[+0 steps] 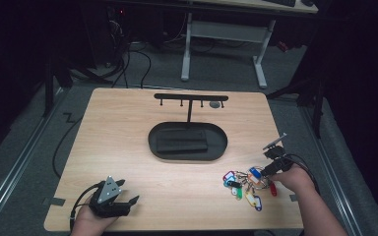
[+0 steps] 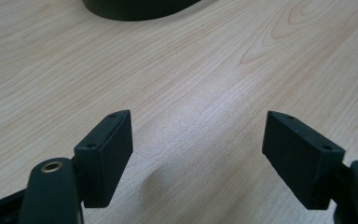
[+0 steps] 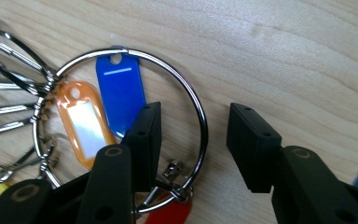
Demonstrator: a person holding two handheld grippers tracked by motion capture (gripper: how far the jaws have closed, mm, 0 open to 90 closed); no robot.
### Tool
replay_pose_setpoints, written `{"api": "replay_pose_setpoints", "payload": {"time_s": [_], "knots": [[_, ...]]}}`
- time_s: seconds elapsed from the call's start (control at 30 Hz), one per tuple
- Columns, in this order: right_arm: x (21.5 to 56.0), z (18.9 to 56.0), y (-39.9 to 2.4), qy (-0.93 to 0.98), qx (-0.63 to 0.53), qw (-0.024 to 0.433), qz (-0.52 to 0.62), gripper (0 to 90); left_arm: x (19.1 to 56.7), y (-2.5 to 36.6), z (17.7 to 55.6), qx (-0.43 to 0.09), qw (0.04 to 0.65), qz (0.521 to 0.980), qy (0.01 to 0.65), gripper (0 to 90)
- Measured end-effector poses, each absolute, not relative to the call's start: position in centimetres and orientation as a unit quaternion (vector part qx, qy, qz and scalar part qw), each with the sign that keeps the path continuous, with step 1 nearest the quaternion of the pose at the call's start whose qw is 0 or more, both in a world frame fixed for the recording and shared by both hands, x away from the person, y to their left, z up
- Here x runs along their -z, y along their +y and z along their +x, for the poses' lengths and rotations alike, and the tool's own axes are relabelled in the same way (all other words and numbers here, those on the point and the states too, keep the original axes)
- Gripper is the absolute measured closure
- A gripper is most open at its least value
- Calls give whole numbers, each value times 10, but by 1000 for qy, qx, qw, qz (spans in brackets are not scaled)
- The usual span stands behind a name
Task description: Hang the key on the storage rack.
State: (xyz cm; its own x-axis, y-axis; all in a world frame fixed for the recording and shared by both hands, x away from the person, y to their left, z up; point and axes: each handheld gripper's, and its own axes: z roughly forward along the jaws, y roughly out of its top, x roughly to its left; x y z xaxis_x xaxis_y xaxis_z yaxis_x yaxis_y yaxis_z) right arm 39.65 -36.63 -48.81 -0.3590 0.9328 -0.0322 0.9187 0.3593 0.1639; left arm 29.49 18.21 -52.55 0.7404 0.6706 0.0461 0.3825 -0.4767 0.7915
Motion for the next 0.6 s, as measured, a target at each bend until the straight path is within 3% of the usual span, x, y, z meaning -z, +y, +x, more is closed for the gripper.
{"api": "replay_pose_setpoints", "payload": {"time_s": [0.17, 0.27, 0.6], "knots": [[487, 399, -363, 823, -48, 40, 564, 683, 523, 184, 293, -182, 410, 839, 307, 263], [483, 399, -358, 836, -28, 52, 546, 857, 522, 185, 293, -183, 411, 838, 307, 274], [434, 380, -333, 856, -56, 75, 509, 870, 522, 185, 291, -184, 414, 840, 300, 276]]}}
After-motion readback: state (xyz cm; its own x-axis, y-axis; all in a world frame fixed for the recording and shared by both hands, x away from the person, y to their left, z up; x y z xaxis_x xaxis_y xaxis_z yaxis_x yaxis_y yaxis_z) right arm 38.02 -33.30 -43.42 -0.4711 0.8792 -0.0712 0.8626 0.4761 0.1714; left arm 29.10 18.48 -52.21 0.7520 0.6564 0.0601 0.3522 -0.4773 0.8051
